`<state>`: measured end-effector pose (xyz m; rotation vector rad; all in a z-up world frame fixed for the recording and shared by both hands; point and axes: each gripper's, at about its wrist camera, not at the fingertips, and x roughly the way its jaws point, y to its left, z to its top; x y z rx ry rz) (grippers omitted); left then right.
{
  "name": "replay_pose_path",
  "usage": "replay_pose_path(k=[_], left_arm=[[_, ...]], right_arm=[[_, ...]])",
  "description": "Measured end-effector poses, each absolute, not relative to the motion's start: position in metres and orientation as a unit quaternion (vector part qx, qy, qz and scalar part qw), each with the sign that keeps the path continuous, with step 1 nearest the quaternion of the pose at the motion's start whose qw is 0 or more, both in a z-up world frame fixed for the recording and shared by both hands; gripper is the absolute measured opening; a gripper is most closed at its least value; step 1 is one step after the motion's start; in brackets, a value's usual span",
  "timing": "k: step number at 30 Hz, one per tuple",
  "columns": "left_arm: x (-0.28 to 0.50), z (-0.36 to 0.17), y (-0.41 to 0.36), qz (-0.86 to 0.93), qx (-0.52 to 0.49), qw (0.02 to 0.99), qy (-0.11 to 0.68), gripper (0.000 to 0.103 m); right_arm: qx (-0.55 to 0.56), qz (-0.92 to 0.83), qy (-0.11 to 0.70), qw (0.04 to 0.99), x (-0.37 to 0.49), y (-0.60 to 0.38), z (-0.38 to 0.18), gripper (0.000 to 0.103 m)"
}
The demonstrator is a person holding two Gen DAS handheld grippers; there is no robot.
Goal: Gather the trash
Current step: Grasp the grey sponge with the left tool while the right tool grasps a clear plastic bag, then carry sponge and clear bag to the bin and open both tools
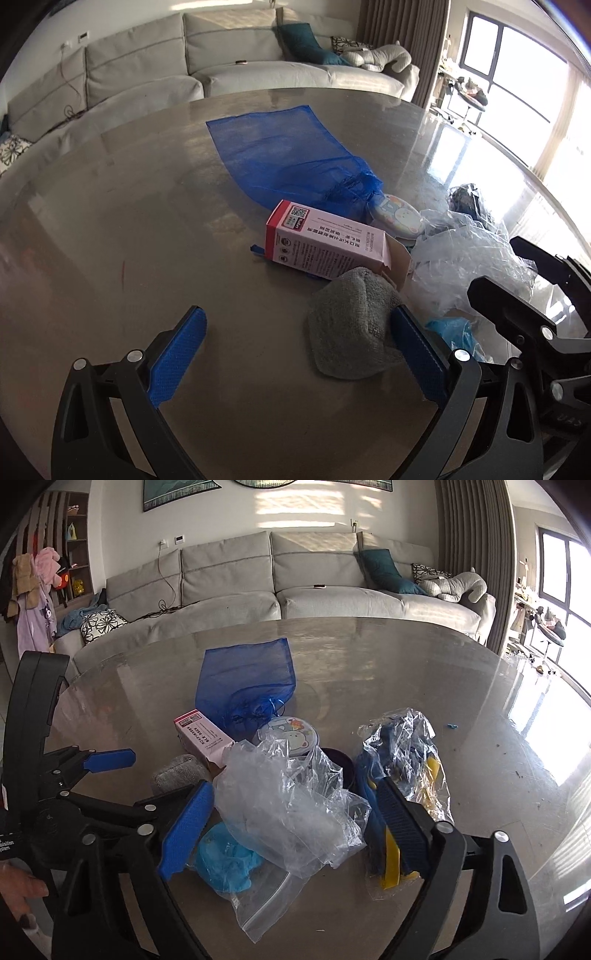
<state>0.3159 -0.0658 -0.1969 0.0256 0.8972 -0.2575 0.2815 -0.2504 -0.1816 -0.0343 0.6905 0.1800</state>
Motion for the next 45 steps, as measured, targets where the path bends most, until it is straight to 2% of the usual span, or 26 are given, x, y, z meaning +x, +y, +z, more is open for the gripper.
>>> replay_pose_path(k=[2, 3, 5, 8, 17, 28, 45], left_arm=[[0.314, -0.198, -0.068, -0.149, 0.008, 0.891, 0.43, 0.08], [0.31, -0.2, -0.073, -0.155, 0.021, 0.891, 0.426, 0.074], [0.303, -0.197, -0.088, -0.184, 0.038, 0.887, 0.423, 0.034], [0.292, -0.191, -0.104, -0.183, 0.083, 0.892, 0.406, 0.018], [0.283, -0.157, -0.091, -0.188, 0.049, 0.904, 0.382, 0.016], [0.256, -0.126, -0.096, -0.187, 0.059, 0.915, 0.352, 0.016], [0.167, -0.109, -0.185, -0.265, 0.114, 0.901, 0.323, 0.016]], right_arm=[[-0.039, 0.091, 0.343, 0.934, 0.278, -0.243, -0.185, 0.045], [-0.047, 0.093, 0.345, 0.933, 0.276, -0.241, -0.186, 0.042], [-0.055, 0.095, 0.344, 0.933, 0.275, -0.237, -0.186, 0.031], [-0.05, 0.091, 0.344, 0.933, 0.274, -0.236, -0.184, 0.022], [-0.037, 0.096, 0.307, 0.946, 0.256, -0.239, -0.153, 0.021], [-0.028, 0.083, 0.269, 0.959, 0.219, -0.251, -0.12, 0.021], [0.012, -0.01, 0.255, 0.967, 0.111, -0.325, -0.111, 0.021]])
